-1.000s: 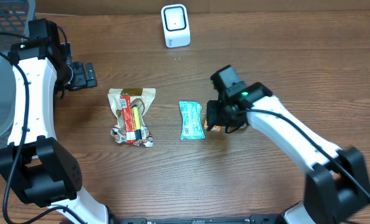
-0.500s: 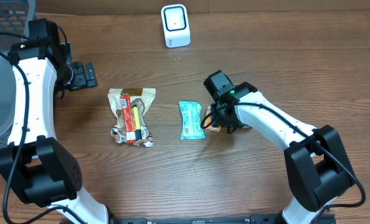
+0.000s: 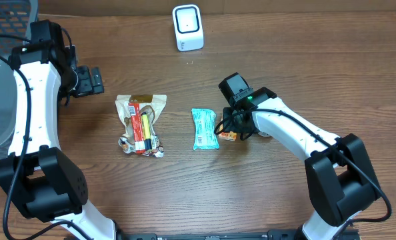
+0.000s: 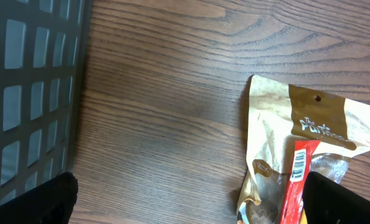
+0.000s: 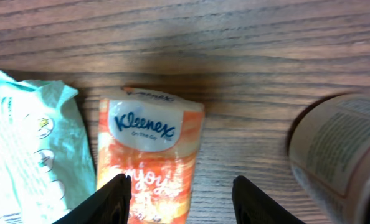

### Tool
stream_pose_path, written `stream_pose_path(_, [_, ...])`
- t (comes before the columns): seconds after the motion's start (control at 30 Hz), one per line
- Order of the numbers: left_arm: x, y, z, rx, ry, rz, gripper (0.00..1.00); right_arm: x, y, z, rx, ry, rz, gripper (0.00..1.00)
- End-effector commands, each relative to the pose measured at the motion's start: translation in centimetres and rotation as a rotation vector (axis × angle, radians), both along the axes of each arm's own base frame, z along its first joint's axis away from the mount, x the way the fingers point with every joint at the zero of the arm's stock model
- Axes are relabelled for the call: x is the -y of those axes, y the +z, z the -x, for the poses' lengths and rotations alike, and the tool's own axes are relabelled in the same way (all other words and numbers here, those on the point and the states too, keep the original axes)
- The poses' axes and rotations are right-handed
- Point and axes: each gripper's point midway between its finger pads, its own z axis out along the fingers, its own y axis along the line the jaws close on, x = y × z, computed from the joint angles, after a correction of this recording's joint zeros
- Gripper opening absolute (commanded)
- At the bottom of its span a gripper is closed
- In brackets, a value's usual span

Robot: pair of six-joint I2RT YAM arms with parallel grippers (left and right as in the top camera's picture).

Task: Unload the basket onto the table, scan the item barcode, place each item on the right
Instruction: 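Lower and close the right gripper on the orange Kleenex pack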

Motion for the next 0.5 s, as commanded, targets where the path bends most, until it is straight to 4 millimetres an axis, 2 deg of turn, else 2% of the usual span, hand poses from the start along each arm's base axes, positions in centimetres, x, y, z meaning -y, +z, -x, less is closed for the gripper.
stream_pose_path(0.0, [0.1, 1.4, -0.4, 0.040, -0.018, -0.005, 1.00, -0.5, -0.2, -0.1, -0.011, -0.003, -0.023, 0.53])
stream_pose_path(0.23, [0.1, 1.4, -0.4, 0.040, -0.018, -0.005, 1.00, 1.4, -1.9, 0.6, -0.018, -0.024, 0.038, 0.51])
stream_pose_path(0.47, [0.1, 1.4, -0.4, 0.040, -0.018, -0.005, 1.00, 3.0, -1.8, -0.1, 0.003, -0.055, 0.084, 0.48])
